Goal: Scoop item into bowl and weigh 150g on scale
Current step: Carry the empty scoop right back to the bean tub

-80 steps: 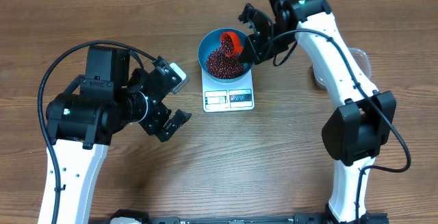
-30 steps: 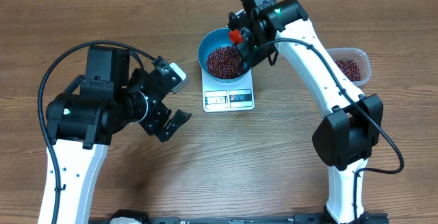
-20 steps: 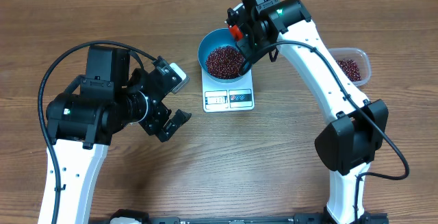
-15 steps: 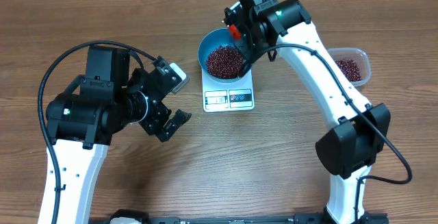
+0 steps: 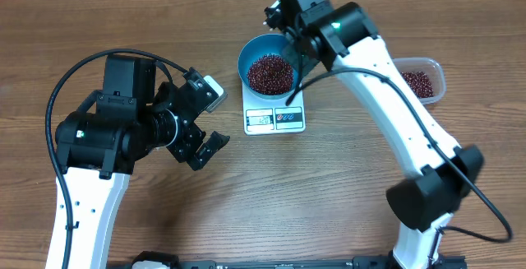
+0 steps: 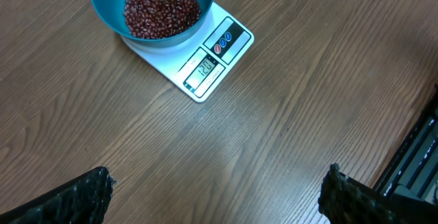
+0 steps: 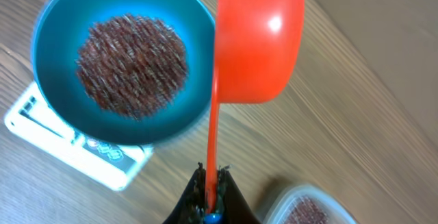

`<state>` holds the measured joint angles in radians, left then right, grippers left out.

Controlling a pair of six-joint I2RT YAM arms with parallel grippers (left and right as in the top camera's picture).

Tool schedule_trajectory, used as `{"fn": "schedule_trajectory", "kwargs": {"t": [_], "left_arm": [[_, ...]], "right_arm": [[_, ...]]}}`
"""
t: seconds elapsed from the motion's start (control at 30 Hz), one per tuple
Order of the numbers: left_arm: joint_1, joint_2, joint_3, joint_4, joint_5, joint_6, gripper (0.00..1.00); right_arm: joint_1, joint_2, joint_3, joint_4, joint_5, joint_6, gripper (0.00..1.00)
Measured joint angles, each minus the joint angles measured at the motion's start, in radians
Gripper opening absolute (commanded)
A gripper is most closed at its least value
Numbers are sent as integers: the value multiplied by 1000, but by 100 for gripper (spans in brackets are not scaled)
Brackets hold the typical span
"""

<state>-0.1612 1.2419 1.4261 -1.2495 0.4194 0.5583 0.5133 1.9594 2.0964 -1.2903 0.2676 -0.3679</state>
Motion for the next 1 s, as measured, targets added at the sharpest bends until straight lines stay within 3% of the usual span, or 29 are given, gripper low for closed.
{"fn": "schedule_trajectory", "kwargs": {"t": [0.17, 0.4, 0.73, 1.0], "left_arm": [[0, 0, 0, 0, 0, 0, 100], [0, 0, 0, 0, 0, 0, 100], [0, 0, 0, 0, 0, 0, 100], [0, 0, 0, 0, 0, 0, 100]], "right_arm": [[-74, -87, 10, -146, 48, 28, 4], [-346, -107, -21, -227, -9, 111, 4], [-634, -107, -320, -23, -252, 127, 4], [-684, -107, -583, 213, -304, 129, 4]]}}
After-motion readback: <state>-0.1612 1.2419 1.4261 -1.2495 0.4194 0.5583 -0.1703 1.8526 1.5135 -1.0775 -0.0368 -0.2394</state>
